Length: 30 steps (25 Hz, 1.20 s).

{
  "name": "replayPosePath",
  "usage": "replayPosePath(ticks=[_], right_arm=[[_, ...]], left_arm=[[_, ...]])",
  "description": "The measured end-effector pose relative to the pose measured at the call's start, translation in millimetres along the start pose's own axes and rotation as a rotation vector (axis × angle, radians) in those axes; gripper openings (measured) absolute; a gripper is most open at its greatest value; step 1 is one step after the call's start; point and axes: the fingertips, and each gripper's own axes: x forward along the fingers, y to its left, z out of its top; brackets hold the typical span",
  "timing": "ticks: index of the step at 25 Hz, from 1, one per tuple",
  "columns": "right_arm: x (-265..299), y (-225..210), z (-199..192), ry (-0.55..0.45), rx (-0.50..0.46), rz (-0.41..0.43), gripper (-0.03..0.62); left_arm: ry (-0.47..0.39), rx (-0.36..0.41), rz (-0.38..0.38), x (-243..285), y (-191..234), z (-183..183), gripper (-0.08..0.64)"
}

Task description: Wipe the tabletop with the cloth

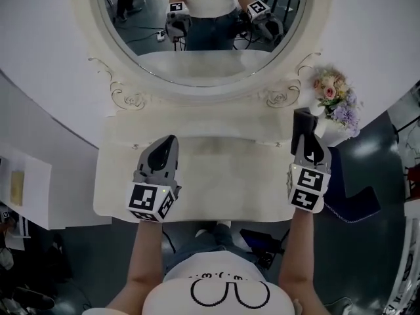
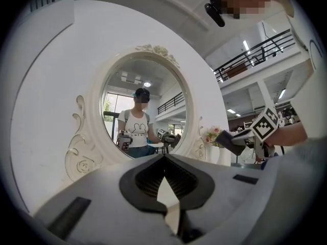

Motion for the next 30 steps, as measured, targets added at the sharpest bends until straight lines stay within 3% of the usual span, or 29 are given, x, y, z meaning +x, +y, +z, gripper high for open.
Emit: replayPosePath(ticks=[5,8,12,16,21,30], right_arm=[[-36,24,44,-0.174,0.294,0.205,0.069],[-61,37,57,-0.238,0.335,0.234,0.071],[-82,59,67,-0.264,0.320,0.268,0.071],[-86,81,55,-0.196,0.288,0.267,0.072],[-81,113,12,-0.046,0.256,0.275,0.072],[-53,163,-121,0.303,0.213,0.326,0.077]], left_arm=[[-0.061,0.006,0.020,-19,12,26,-0.003],[-0.084,0.008,0.020,-31,16,35,-0.003],[-0.099,0.004,0.018,-48,20,39,-0.002],[-0.084,-0.016,0.030,-62,29,29,-0.002],[-0.030,-0.035,0.042,-82,36,5,-0.003],[0.109,-0.102,0.086,-104,52,-64,-0.002]])
